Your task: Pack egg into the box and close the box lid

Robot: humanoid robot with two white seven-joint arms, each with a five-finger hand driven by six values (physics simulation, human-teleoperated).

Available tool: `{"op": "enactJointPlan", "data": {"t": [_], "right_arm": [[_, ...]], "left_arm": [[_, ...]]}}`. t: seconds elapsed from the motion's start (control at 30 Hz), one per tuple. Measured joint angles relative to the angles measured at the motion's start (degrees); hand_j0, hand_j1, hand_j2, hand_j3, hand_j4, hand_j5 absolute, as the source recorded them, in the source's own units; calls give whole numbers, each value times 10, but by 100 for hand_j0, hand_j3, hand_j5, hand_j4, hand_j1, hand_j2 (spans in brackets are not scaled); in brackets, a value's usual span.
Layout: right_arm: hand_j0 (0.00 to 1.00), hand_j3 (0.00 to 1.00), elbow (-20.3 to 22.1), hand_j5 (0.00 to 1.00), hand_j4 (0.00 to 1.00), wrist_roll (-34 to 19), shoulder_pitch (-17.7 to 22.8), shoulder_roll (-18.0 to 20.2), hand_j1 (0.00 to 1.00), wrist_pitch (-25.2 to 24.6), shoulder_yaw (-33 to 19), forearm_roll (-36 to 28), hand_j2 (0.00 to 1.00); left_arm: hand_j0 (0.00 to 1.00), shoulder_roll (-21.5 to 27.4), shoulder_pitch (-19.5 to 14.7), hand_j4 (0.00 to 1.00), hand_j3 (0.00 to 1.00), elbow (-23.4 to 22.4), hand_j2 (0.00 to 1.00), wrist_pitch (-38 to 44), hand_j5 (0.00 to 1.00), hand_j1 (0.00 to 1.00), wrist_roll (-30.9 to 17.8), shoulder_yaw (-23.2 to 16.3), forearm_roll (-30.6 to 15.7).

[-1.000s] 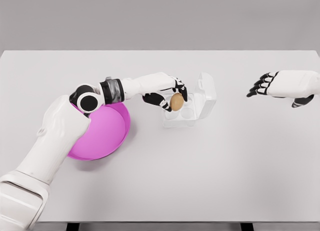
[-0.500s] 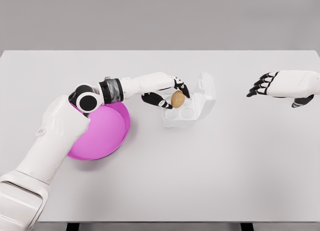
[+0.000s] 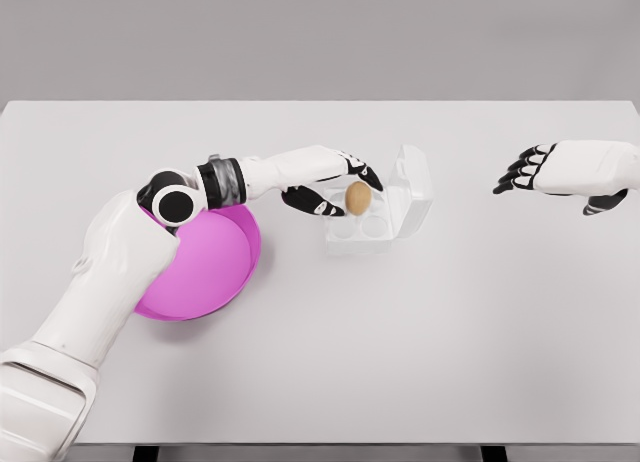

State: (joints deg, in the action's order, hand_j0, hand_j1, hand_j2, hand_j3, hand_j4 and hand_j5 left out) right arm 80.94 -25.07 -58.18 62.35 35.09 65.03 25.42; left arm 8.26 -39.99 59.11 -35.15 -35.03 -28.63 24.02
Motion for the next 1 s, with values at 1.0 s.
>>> {"op": "enactJointPlan", "data": {"t": [1.0], "right_arm": [[100, 100, 42, 100, 100, -1, -4, -2, 100, 0, 1, 0, 100]], "left_arm": [[100, 246, 148, 100, 100, 214, 100, -1, 100, 100, 0, 103, -173]]}}
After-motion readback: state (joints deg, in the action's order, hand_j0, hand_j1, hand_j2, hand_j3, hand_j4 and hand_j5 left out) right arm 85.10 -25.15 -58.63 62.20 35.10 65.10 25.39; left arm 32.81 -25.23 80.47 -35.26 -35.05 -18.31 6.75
